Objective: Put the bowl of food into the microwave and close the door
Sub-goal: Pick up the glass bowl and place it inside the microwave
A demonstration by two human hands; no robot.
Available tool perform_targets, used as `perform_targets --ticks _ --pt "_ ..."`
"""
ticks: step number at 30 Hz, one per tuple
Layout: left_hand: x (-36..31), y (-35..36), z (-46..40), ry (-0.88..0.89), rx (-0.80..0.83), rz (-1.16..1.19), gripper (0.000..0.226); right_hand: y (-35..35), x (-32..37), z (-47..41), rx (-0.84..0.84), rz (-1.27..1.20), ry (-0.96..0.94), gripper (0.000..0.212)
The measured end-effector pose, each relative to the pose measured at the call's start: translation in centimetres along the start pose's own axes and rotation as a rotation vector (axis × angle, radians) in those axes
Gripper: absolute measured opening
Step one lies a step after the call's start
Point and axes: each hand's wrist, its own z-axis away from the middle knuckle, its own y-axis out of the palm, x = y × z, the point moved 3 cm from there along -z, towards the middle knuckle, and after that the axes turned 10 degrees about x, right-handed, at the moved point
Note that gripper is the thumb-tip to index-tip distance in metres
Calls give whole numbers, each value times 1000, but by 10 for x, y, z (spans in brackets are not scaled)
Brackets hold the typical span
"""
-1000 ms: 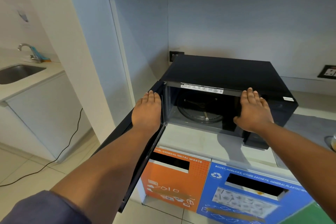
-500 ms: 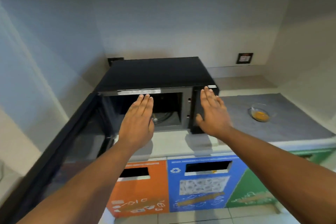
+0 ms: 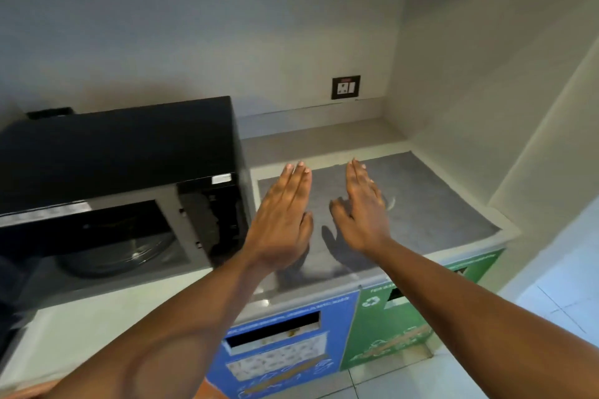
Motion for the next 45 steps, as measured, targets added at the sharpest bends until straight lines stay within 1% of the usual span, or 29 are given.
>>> perform_targets --ticks 2,4,8,10,12,14,15,17,18,20,22,25,26,29,31,32,34,36,39,42,43,45 --pt "-9 29 -34 -36 14 124 75 1 -38 -8 -18 -155 77 80" --pt "-12 57 -63 -131 35 273 74 7 -77 -16 -16 -328 163 80" --pt "-9 114 -106 -444 89 740 68 19 -142 -23 -34 -589 280 87" --pt "-9 140 -123 -571 64 956 66 26 -166 -26 -19 -726 351 87" --pt "-10 161 -135 -629 44 1112 60 32 -183 -28 10 -852 392 83" --pt "-11 178 -145 -666 54 1208 57 38 -200 -33 16 -965 427 71" --pt "-10 186 -150 -679 61 1247 57 40 -202 -35 19 -1053 448 69" --pt "-10 199 -156 -724 72 1345 63 46 -209 -38 33 -1178 483 80" --pt "-10 205 -158 -754 72 1388 68 50 -212 -39 56 -1197 482 84" --pt "-9 219 -160 -801 26 1418 70 53 -213 -39 68 -1207 460 74" --pt "-1 241 -160 -832 -4 1433 74 55 -215 -40 36 -1202 443 63" --pt "1 251 -158 -843 -56 1494 63 55 -213 -41 25 -1196 414 63" --pt "-3 244 -158 -842 -73 1497 61 55 -213 -40 30 -1189 411 62" --pt "-15 225 -155 -838 -80 1544 65 52 -206 -34 24 -1155 374 50" --pt "-25 212 -148 -848 -49 1573 52 49 -197 -28 27 -1118 338 45" --pt "-30 204 -143 -849 -27 1584 51 47 -191 -22 37 -1096 328 41" --pt "-34 197 -133 -835 3 1575 57 43 -180 -15 33 -1077 302 34" --pt "-37 183 -118 -823 -17 1573 56 39 -165 -6 39 -1066 284 34" --pt "-34 167 -95 -830 -80 1578 46 39 -142 8 66 -1050 254 34" --pt "-31 152 -56 -769 -121 1626 60 44 -106 36 97 -1045 262 30" --pt "-26 146 -37 -744 -118 1618 58 46 -87 48 108 -1055 253 30" --pt "-24 124 0 -713 -128 1577 24 54 -56 69 129 -1060 274 33"
